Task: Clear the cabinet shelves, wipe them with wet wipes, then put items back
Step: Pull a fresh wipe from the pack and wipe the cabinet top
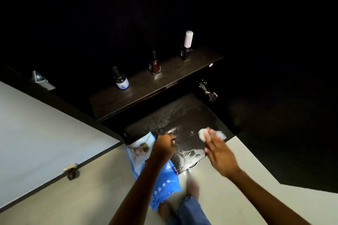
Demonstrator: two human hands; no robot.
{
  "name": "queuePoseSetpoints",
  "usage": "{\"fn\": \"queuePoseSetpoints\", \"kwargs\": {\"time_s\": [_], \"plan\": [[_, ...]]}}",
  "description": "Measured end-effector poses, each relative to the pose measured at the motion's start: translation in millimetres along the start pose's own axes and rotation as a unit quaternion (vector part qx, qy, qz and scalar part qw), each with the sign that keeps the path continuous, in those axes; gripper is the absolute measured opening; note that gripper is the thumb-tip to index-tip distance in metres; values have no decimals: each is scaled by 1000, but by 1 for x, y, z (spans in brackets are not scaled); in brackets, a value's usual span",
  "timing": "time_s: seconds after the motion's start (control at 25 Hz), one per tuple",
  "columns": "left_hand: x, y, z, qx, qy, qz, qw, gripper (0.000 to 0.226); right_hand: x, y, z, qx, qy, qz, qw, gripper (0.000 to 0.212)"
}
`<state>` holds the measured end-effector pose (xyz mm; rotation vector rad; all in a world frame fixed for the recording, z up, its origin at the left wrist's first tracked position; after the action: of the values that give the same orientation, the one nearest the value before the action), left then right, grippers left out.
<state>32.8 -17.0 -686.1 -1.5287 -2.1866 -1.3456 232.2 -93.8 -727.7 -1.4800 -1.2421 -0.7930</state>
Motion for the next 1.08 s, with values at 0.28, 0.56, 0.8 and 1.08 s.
{"fn": "queuePoseSetpoints", "kwargs": {"time_s": [0.28,0.56,0.8,1.08], "plan": [[-8,16,-11,-45,59,-50,996,43,-39,-86,3,128,-24,-24,991,50],[-10,17,-10,-36,45,-112,992,49,-26,-5,-44,-69,-3,49,996,56],[-21,35,-7,-63,17,-115,991,37,-23,-59,-5,92,-19,17,995,53],[-28,43,6,-64,-43,-51,996,46,12,24,56,-110,17,45,993,67]]}}
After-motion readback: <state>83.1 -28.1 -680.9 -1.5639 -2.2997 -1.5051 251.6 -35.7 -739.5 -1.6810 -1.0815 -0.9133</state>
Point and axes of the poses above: each hand's wrist, its own z-axis towards the middle knuckle, its own x-axis out of the back of the hand, y = z × x, the point moved 5 cm from there along z, towards the middle knuckle, and after that the axes turned 12 degrees about -y, right-handed, at the moved point
